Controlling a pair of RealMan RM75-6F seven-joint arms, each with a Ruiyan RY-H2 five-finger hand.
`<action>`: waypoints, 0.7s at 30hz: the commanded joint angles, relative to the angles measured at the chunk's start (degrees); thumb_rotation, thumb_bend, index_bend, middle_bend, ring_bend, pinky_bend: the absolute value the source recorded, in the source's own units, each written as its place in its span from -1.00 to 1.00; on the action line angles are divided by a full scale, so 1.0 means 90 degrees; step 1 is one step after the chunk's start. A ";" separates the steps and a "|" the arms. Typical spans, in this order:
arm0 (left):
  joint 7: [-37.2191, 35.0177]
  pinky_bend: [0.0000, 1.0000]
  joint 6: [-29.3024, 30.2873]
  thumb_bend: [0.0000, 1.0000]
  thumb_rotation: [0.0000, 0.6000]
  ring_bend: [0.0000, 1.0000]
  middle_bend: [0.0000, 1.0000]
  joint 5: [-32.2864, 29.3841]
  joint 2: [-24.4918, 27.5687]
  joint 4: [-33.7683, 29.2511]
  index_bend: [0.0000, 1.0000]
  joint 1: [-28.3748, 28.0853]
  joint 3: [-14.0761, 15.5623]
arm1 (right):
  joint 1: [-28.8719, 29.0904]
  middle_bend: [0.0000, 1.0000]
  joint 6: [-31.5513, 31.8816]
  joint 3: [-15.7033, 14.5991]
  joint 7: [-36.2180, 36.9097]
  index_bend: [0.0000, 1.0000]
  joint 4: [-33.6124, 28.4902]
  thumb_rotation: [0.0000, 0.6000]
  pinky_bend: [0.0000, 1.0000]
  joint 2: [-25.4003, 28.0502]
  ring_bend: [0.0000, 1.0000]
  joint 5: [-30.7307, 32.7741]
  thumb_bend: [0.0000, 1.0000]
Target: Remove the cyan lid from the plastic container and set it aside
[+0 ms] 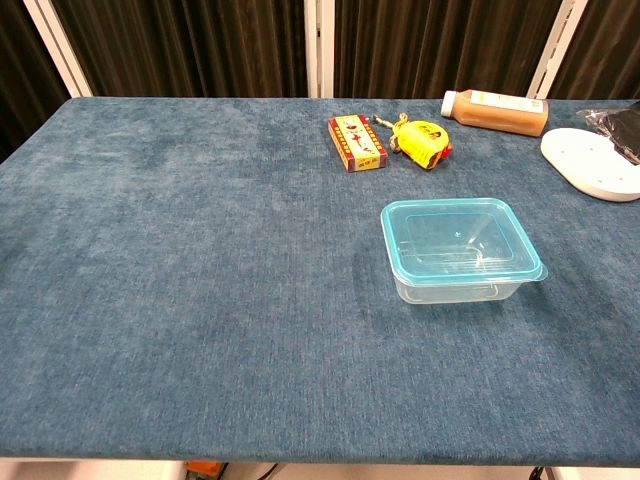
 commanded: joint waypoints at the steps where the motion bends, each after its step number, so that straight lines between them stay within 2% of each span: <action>1: -0.0020 -1.00 -0.0007 -0.92 1.00 -1.00 -0.99 -0.0001 -0.0005 0.0019 -0.89 0.0002 0.0003 | 0.0242 -1.00 -0.0218 -0.0017 0.0152 -1.00 0.0262 1.00 -1.00 -0.0379 -1.00 -0.0050 -0.95; 12: -0.0177 -1.00 -0.0111 -0.92 1.00 -1.00 -0.99 -0.0019 -0.0057 0.0166 -0.89 -0.0047 -0.0012 | 0.0869 -1.00 -0.0604 0.0053 0.0351 -1.00 0.0819 1.00 -1.00 -0.1357 -1.00 -0.0197 -0.96; 21: -0.0294 -1.00 -0.0184 -0.93 1.00 -1.00 -0.99 -0.0003 -0.0044 0.0263 -0.89 -0.0098 -0.0024 | 0.1611 -1.00 -0.1035 0.0453 0.0289 -1.00 0.1215 1.00 -1.00 -0.2136 -1.00 -0.0053 -0.98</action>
